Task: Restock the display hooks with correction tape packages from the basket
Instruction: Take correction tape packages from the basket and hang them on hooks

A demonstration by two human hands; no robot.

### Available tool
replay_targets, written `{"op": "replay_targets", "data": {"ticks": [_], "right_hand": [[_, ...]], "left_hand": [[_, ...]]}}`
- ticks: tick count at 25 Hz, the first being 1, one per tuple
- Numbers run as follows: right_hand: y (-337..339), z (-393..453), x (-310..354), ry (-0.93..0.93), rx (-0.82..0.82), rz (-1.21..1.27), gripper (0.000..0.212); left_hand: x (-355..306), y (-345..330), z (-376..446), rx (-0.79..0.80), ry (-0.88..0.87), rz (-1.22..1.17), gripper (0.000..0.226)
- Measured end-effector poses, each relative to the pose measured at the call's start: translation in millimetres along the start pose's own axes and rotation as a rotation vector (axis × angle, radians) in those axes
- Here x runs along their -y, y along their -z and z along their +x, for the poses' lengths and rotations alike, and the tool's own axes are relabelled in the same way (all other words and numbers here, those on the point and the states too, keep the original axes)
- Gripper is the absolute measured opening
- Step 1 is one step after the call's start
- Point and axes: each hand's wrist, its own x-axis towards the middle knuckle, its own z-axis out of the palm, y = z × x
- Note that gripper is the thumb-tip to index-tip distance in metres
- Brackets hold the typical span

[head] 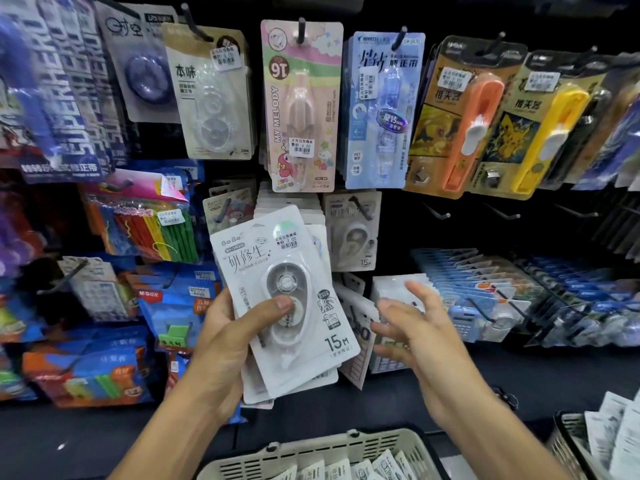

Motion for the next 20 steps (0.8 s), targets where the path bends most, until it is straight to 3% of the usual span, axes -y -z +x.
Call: {"op": "replay_targets", "data": {"ticks": [3, 5, 9, 15, 18, 20], "right_hand": [[-20.1, -15.4, -10.5, 0.175, 0.296, -0.155, 0.026], [-28.6, -19.6, -12.8, 0.216, 0.348, -0.191, 0.025], [-21.6, -14.9, -4.3, 0.146, 0.147, 0.048, 0.015], [17.4, 0.0, 6.3, 0.135, -0.19, -0.084, 0.013], [19.8, 0.1, 9.3, 0.13, -0.164, -0.067, 0.007], [18.0, 2.7, 7.4, -0.005, -0.082, 0.071, 0.032]], "left_hand": [[0.4, -3.8, 0.1, 0.034, 0.013, -0.002, 0.042], [1.5, -5.5, -0.8, 0.091, 0.062, -0.035, 0.059], [-2.6, -2.2, -1.8, 0.094, 0.101, -0.025, 0.069], [-12.0, 8.1, 1.4, -0.036, 0.005, -0.028, 0.046], [-11.9, 7.2, 0.8, -0.035, -0.029, -0.015, 0.046], [-9.2, 4.3, 0.5, -0.029, -0.045, 0.0, 0.044]]}}
